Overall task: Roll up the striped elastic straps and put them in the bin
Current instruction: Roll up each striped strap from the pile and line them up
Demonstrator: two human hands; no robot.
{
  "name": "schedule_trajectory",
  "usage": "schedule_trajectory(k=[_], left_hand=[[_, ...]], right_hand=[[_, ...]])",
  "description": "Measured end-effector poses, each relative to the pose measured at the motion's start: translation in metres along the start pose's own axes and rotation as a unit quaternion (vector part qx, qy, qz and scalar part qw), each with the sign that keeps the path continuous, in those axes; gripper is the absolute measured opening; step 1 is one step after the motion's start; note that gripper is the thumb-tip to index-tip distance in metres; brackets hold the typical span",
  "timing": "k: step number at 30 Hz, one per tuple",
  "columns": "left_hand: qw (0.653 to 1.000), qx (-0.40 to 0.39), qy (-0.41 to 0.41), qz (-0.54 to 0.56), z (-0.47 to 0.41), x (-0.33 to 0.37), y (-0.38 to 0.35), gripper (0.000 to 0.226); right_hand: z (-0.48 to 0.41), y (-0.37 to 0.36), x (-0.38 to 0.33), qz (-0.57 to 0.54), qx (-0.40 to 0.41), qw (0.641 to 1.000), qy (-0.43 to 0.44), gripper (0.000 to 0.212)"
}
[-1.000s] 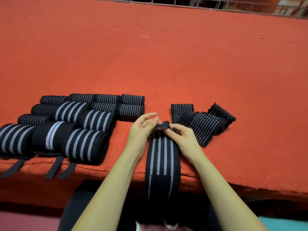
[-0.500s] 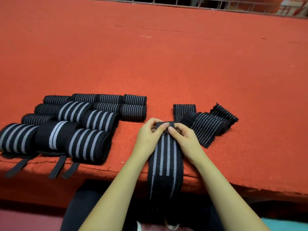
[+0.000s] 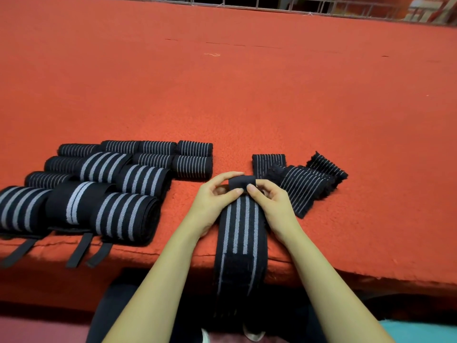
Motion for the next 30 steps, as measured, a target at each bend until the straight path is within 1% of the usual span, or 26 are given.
schedule_trajectory(k=[2,4,5,8,11,13,15,17,19,21,22,24,26,28,30], left_hand=[[0.999,0.013,-0.035,-0.038,0.001,0.004,0.0,0.034],[0.995,0.017,-0.062,-0.078,0.003,0.007,0.0,0.039],[0.994,0.022,-0.065,-0.087,0.004,0.007,0.0,0.041],[0.994,0.032,-0.065,-0.085,0.004,0.008,0.0,0.042],[0.994,0.017,-0.068,-0.084,0.004,0.006,-0.001,0.039],[0.994,-0.004,-0.054,-0.09,0.003,0.004,0.0,0.033],[0.995,-0.024,-0.036,-0.088,0.002,0.001,-0.001,0.035],[0.998,-0.019,-0.006,-0.067,0.0,-0.004,-0.002,0.031],[0.997,-0.01,0.032,-0.066,-0.001,-0.009,-0.002,0.035],[0.996,-0.009,0.044,-0.074,-0.001,-0.011,-0.002,0.035],[0.997,-0.002,0.037,-0.07,0.0,-0.01,-0.001,0.033],[0.997,0.013,0.005,-0.072,0.002,-0.007,0.0,0.027],[0.995,0.024,-0.027,-0.09,0.004,-0.005,0.001,0.024],[0.992,0.032,-0.045,-0.111,0.006,-0.001,0.001,0.024],[0.993,0.032,-0.038,-0.109,0.006,-0.002,0.0,0.024]], right_hand=[[0.001,0.0,-0.001,0.014,0.003,1.0,0.006,0.017],[0.002,-0.001,-0.004,0.029,0.004,0.999,0.017,0.03],[0.002,-0.001,-0.005,0.035,0.004,0.999,0.021,0.032],[0.002,0.0,-0.004,0.044,0.014,0.999,0.021,0.023],[0.002,0.003,-0.001,0.027,0.01,1.0,0.0,0.03],[0.002,0.004,0.001,0.023,0.005,1.0,-0.008,0.036],[0.002,0.003,0.001,0.005,-0.003,1.0,-0.012,0.041],[0.002,0.003,0.002,-0.016,-0.008,1.0,-0.016,0.045],[0.001,0.003,0.003,-0.025,-0.002,1.0,-0.014,0.048],[0.001,0.004,0.003,-0.041,0.005,0.999,-0.015,0.05],[0.001,0.004,0.003,-0.05,0.01,0.999,-0.017,0.049],[0.0,0.004,0.003,-0.043,0.016,0.999,-0.023,0.036],[-0.001,0.001,0.004,0.023,0.018,0.999,-0.02,0.023],[-0.002,-0.001,0.005,0.082,0.021,0.996,-0.019,0.02],[-0.001,-0.001,0.004,0.074,0.019,0.997,-0.012,0.016]])
Point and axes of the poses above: each hand's wrist, its own z-axis away from the middle knuckle, its own y-axis out of the back of the hand, x = y × z, the point moved 5 cm from there along -z, towards the middle knuckle, and after that the axes turned 13 degrees about -y, right-handed, at the moved point
